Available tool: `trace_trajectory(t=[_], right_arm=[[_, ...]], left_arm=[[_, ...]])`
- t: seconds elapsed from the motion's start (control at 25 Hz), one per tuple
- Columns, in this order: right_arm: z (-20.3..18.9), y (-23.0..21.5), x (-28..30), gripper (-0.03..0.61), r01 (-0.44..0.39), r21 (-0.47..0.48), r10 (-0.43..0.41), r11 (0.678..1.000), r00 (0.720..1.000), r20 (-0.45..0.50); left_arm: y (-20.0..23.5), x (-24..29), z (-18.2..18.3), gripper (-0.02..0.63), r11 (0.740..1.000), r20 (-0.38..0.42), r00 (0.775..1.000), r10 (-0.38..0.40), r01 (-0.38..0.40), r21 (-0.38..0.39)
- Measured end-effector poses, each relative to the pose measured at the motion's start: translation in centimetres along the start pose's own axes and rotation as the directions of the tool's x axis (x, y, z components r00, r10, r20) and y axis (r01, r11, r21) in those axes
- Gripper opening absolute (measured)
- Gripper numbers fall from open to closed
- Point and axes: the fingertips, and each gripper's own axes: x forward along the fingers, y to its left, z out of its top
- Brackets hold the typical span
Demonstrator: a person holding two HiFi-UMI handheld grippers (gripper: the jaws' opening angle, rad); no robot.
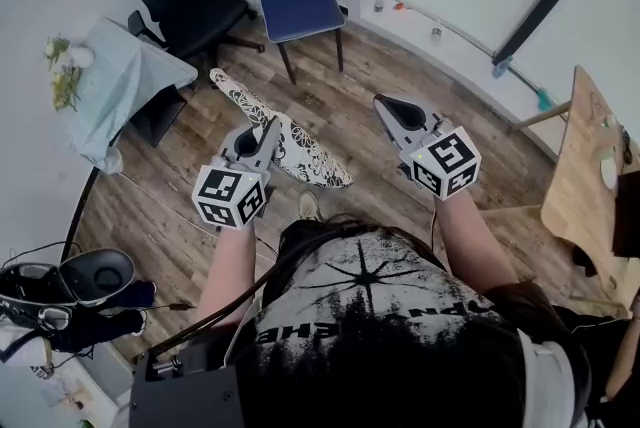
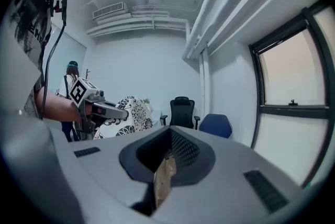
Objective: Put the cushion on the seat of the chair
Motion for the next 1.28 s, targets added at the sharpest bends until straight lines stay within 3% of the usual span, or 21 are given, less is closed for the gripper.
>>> trace_trajectory(t=[0.56,0.84,1.28], right_arm=[[-1.2,-0.1,2.6,0.018,0.008,0.01,-0.007,1.0,1.0,-0.028],[-1.0,-2.2,6.9,0.018,0.026,0.041,-0.025,0.999,0.999,-0.026],[0.4,-6.5,17.2,0.018,0.087,0.037,-0.085,0.996,0.995,-0.044]], left_arm=[[2.2,1.1,-1.0,0.023,0.999,-0.004,1.0,-0.015,0.015,-0.037],[6.1,4.0,-0.7,0.023,0.998,-0.006,0.999,-0.035,0.035,-0.044],[16.0,10.9,1.7,0.023,0.993,-0.012,0.993,-0.115,0.114,-0.041]])
